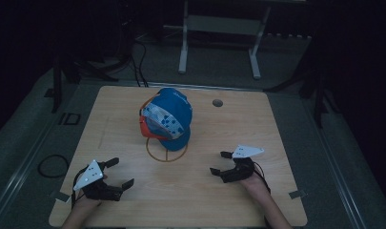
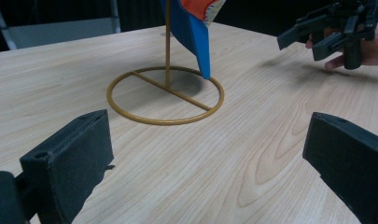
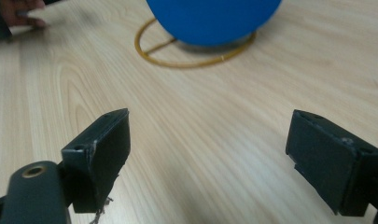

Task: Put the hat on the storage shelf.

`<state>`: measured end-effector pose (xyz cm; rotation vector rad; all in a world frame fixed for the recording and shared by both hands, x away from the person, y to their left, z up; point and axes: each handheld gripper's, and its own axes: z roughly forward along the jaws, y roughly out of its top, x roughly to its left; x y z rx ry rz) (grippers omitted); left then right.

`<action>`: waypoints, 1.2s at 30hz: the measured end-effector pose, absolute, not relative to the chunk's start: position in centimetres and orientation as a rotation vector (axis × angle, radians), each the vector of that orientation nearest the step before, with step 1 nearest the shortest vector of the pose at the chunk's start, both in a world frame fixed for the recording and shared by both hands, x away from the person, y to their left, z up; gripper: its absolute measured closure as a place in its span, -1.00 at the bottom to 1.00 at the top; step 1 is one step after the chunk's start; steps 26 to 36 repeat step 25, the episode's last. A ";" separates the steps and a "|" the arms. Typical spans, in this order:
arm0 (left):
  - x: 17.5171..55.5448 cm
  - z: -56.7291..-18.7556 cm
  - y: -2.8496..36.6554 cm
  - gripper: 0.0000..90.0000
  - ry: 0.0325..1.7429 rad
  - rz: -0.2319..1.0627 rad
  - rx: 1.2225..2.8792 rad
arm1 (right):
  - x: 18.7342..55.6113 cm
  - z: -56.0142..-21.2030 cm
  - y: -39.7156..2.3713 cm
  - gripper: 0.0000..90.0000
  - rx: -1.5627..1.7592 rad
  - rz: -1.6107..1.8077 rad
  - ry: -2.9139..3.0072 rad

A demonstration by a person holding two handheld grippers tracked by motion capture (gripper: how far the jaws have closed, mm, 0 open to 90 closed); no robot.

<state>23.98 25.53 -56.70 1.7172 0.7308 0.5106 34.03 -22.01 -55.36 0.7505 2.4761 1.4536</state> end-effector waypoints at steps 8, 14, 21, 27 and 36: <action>24.0 -56.7 25.6 -0.96 0.735 0.512 1.719 | 33.2 -55.8 -24.1 -0.69 0.784 1.422 2.463; 24.0 -56.8 25.7 -0.96 0.736 0.512 1.723 | 32.3 -55.8 -25.4 -0.69 0.785 1.397 2.457; 24.0 -56.8 25.7 -0.96 0.737 0.513 1.722 | 31.9 -55.9 -26.7 -0.69 0.797 1.378 2.441; 24.0 -56.8 25.7 -0.96 0.736 0.510 1.723 | 32.0 -56.1 -27.0 -0.69 0.808 1.373 2.431; 24.0 -56.8 25.7 -0.96 0.736 0.510 1.723 | 32.0 -56.1 -27.0 -0.69 0.808 1.373 2.431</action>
